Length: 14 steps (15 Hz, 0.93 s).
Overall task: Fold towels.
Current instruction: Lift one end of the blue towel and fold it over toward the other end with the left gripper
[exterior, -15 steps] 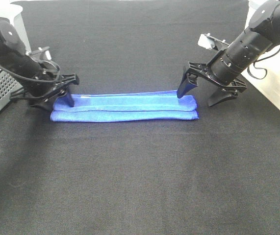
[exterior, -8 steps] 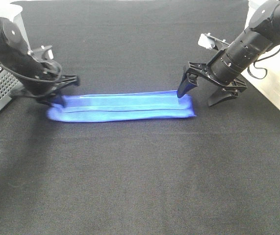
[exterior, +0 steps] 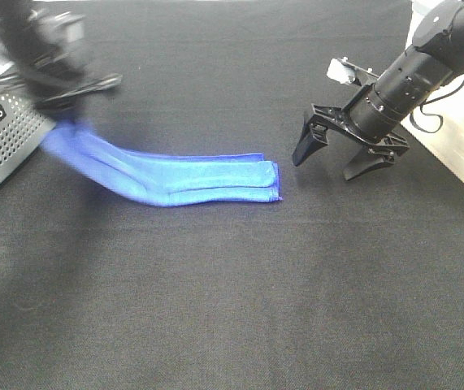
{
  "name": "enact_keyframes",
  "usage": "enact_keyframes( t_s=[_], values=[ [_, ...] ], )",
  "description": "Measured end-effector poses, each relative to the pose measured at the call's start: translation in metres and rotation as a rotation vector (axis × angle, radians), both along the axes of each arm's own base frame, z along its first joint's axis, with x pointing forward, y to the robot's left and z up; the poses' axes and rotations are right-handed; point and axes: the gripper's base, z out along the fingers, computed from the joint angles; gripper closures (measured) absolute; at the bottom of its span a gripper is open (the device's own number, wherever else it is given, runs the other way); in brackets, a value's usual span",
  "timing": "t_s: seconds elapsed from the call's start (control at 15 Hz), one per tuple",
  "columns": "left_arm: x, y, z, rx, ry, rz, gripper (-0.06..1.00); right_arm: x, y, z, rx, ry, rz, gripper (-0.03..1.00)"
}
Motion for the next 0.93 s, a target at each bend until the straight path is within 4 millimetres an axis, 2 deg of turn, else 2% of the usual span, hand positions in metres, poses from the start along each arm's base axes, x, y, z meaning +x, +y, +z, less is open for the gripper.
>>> enact_keyframes(
  t_s=[0.13,0.27,0.4,0.53,0.6,0.8,0.87,0.93],
  values=[
    [-0.009,-0.047,0.01,-0.123,-0.015,-0.031,0.9,-0.001,0.0,0.0,0.003,0.012,0.007,0.08],
    [-0.015,-0.089,0.008,-0.221,-0.035,-0.037,0.9,-0.002,0.001,0.0,0.005,0.022,0.009,0.08],
    [-0.014,-0.12,-0.016,-0.279,-0.013,-0.012,0.9,-0.003,0.001,0.0,0.009,0.035,0.012,0.08],
    [-0.009,-0.141,-0.037,-0.345,0.02,0.062,0.89,-0.004,0.001,0.0,0.01,0.043,0.016,0.08],
    [-0.008,-0.146,-0.04,-0.377,0.025,0.084,0.79,-0.005,0.001,0.0,0.012,0.048,0.019,0.08],
    [-0.008,-0.158,-0.037,-0.475,0.024,0.128,0.39,-0.006,0.001,0.0,0.014,0.058,0.024,0.08],
    [-0.007,-0.159,-0.035,-0.497,0.024,0.137,0.29,-0.006,0.001,0.0,0.015,0.061,0.025,0.08],
    [-0.007,-0.159,-0.032,-0.504,0.018,0.131,0.24,-0.007,0.002,0.0,0.016,0.067,0.028,0.08]
  ],
)
